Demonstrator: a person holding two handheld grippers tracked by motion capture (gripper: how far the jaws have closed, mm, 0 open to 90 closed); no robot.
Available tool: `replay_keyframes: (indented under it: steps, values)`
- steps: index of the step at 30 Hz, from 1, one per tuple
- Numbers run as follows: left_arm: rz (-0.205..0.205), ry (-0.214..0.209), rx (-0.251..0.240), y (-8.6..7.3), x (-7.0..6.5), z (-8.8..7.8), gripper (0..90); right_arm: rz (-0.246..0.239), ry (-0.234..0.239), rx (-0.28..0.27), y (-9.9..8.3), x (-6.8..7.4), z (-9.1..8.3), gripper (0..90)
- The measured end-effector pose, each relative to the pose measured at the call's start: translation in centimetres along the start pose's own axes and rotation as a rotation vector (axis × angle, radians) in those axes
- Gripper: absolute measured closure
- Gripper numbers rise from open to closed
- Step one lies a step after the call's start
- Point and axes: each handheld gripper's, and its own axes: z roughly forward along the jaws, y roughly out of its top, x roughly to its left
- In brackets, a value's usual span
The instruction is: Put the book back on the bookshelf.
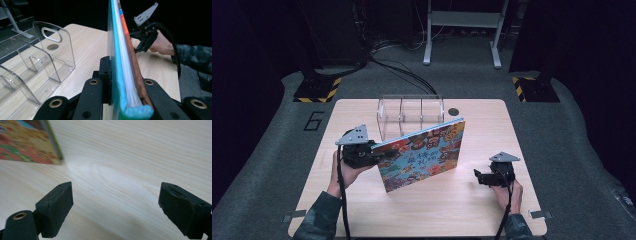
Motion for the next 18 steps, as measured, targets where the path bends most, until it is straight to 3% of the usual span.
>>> replay_keyframes:
  steps: [3, 4, 6, 8, 11, 18]
  values:
    - [0.003, -0.019, -0.006, 0.1, -0.2, 0.2, 77.2, 0.037, -0.004, 0.011, -0.6, -0.9, 1.0, 11.8]
    - [0.021, -0.025, 0.015, 0.3, -0.3, 0.5, 73.9, 0.066, -0.003, 0.017, -0.8, -1.1, 1.2, 11.9]
    - [0.044, -0.012, 0.051, 0.6, -0.6, 1.1, 67.8, 0.077, 0.005, 0.020, -1.1, -1.6, 1.6, 13.0]
    - [0.061, -0.001, 0.065, 1.0, -0.7, 1.7, 71.7, 0.091, -0.007, 0.022, -1.4, -2.0, 1.7, 13.0]
    - [0.047, 0.004, 0.067, 1.1, -0.7, 1.8, 77.5, 0.103, -0.010, 0.011, -1.6, -2.3, 1.5, 13.7]
    - [0.027, 0.034, 0.086, 1.6, -0.9, 1.8, 80.4, 0.123, -0.006, 0.003, -1.8, -2.8, 1.6, 14.2]
